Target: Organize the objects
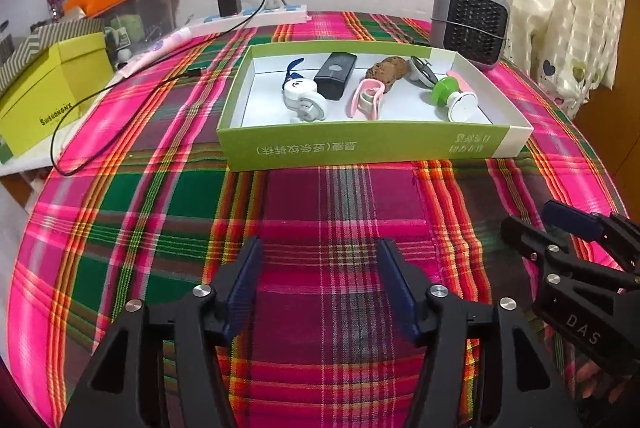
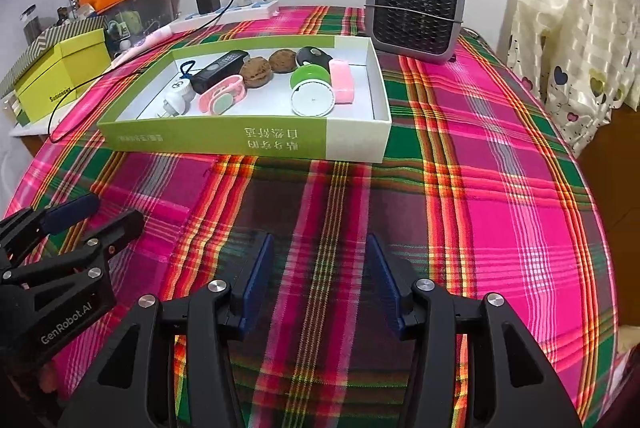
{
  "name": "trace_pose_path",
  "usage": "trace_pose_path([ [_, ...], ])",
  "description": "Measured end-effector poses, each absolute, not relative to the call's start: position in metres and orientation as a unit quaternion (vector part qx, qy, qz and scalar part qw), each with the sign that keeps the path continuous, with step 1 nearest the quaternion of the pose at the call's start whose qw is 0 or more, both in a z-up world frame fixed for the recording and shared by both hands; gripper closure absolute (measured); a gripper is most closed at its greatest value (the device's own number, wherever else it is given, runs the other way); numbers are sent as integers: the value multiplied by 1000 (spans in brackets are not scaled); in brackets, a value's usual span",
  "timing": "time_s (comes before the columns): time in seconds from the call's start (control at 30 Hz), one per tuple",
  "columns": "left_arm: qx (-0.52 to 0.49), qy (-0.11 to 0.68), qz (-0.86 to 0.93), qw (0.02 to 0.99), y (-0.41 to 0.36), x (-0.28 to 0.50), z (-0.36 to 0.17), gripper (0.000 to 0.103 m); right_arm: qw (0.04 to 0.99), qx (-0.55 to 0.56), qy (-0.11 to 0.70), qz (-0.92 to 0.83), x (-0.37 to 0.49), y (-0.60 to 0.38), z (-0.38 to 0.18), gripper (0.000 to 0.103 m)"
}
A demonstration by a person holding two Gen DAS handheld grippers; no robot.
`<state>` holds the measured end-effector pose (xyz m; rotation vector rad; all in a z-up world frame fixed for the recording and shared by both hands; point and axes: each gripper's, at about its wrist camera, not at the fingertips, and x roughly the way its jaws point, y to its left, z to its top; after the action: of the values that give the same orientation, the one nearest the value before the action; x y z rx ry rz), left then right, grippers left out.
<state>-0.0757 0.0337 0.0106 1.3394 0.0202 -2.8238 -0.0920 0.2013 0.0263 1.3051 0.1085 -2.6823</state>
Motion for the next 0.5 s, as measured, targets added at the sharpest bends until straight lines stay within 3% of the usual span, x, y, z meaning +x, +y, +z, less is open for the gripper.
trace_pose_path([
  [0.07,429,2,-903,10,36,-76,10,42,75,437,34,-896,-94,203,26,42],
  [0.5,430,3,-903,12,37,-77,10,39,78,438,37,-895,-94,203,26,38],
])
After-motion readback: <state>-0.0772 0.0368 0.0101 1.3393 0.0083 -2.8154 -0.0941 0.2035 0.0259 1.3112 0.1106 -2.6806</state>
